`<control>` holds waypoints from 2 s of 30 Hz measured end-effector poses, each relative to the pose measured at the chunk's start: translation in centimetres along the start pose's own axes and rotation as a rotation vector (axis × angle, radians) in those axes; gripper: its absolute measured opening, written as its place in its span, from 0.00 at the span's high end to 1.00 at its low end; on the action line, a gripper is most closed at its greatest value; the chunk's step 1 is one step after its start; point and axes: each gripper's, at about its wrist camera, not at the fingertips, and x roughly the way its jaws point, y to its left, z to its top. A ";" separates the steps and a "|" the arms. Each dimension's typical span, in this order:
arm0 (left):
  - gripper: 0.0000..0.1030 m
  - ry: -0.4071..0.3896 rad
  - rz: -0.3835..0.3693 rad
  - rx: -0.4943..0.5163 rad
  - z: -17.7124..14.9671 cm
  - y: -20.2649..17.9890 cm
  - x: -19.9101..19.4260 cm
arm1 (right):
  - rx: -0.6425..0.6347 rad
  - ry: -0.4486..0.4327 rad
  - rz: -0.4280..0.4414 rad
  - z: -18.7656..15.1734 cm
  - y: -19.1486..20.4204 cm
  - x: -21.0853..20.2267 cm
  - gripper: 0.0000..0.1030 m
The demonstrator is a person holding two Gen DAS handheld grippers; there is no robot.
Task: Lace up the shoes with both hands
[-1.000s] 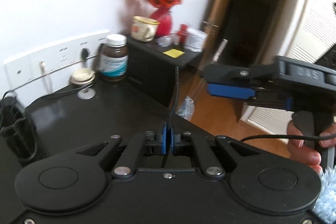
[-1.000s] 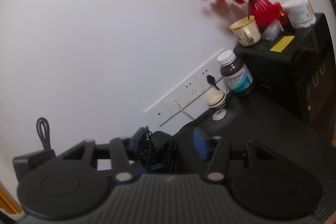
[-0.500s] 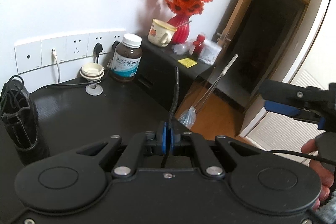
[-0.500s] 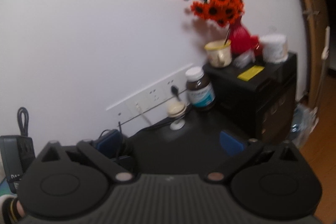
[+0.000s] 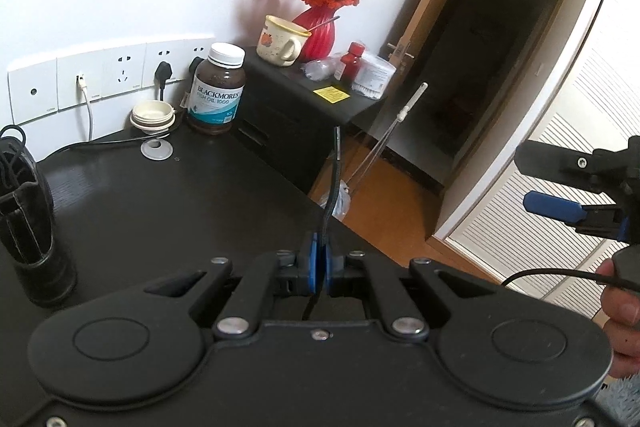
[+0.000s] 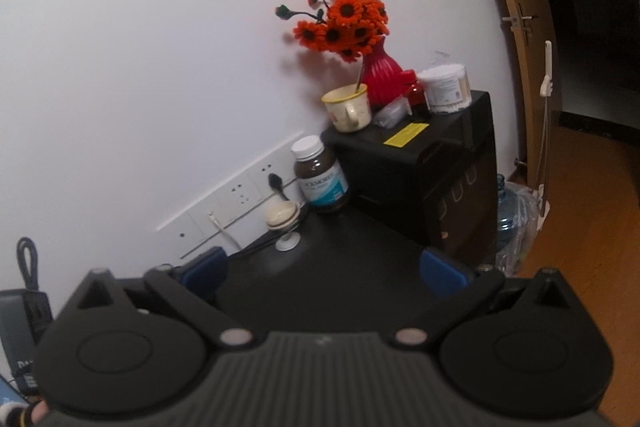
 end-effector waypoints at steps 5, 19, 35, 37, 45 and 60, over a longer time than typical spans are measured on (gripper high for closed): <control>0.96 -0.023 0.005 -0.022 -0.3 0.5 -1.2 | -0.034 0.002 0.023 0.4 1.4 0.4 0.01; 0.96 -0.049 0.054 -0.094 -0.3 1.9 -2.1 | -0.123 0.022 0.153 0.5 3.7 1.6 0.01; 0.96 0.024 0.067 -0.065 -0.4 0.5 0.7 | 0.012 0.028 0.162 0.3 -0.8 2.3 0.01; 0.96 0.029 0.078 -0.070 -0.5 0.6 0.7 | 0.020 0.032 0.170 0.2 -1.1 2.7 0.01; 0.96 0.009 0.146 -0.087 -0.4 1.1 -0.4 | 0.037 0.026 0.240 0.4 -1.6 4.8 0.01; 0.96 -0.120 0.408 -0.165 -0.8 1.8 -6.1 | -0.158 0.029 0.612 1.5 1.5 10.9 0.03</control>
